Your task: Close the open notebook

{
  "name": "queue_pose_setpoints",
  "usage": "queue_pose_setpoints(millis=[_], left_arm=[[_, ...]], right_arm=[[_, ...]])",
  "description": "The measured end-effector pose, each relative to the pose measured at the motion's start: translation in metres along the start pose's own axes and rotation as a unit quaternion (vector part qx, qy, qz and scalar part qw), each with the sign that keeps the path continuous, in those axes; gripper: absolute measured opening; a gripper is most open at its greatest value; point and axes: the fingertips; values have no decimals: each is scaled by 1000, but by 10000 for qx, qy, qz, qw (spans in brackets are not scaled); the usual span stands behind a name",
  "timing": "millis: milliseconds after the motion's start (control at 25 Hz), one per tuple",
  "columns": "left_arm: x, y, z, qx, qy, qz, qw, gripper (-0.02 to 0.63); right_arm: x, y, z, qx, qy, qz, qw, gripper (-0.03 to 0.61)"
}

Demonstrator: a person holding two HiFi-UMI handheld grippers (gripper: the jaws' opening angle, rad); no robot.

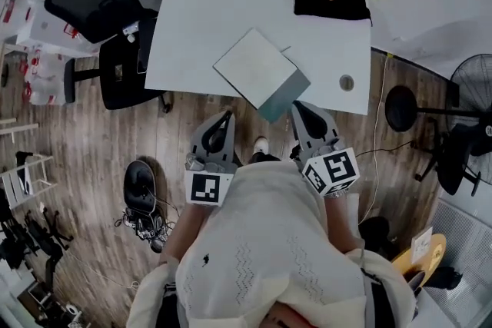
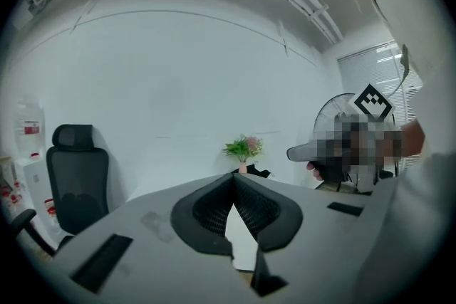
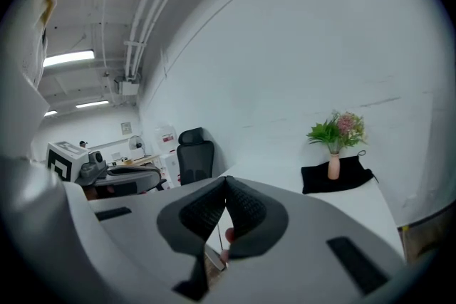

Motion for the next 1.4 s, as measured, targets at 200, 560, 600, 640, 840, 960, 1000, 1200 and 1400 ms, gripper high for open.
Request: queue_pose_setpoints(millis=[200,560,600,640,840,960,1000,1200,1400], left_arm=[[-2,5,34,-150,-839,182,9962,12],[-17,2,70,-237,-2139,211,9763,12],[-22,-2,72,-200,-2304,228,9726,12],[-26,-6,74,-168,-2466,264,9686,12],[-51,-25,77,-40,-3209,564,9454,12],[-67,-35,75,42,-3615,652,9301,12],[-71,-38,74,65,-3738,684,9250,12],[-94,-53,70,140,-4143,849,9061,12],[-114,-75,64,328,-4382,1093,8916,14]], right_arm=[[-14,7,-5,-253,-743,264,9966,2],[-23,9,-20,-636,-1793,564,9801,2],[-24,9,-23,-673,-1910,599,9775,2],[-25,8,-27,-710,-2026,633,9746,2],[-24,0,-46,-848,-2524,760,9609,2],[-20,-8,-59,-880,-2828,863,9512,2],[-19,-12,-63,-886,-2922,900,9480,2],[-12,-27,-79,-918,-3176,1044,9380,2],[-7,-35,-98,-986,-3365,1138,9296,2]])
Point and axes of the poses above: the fingertips, and each gripper's own axes: z forward along the fingers, x to its left, y out of its top, and after that the axes turned 10 degrees about z, right-handed
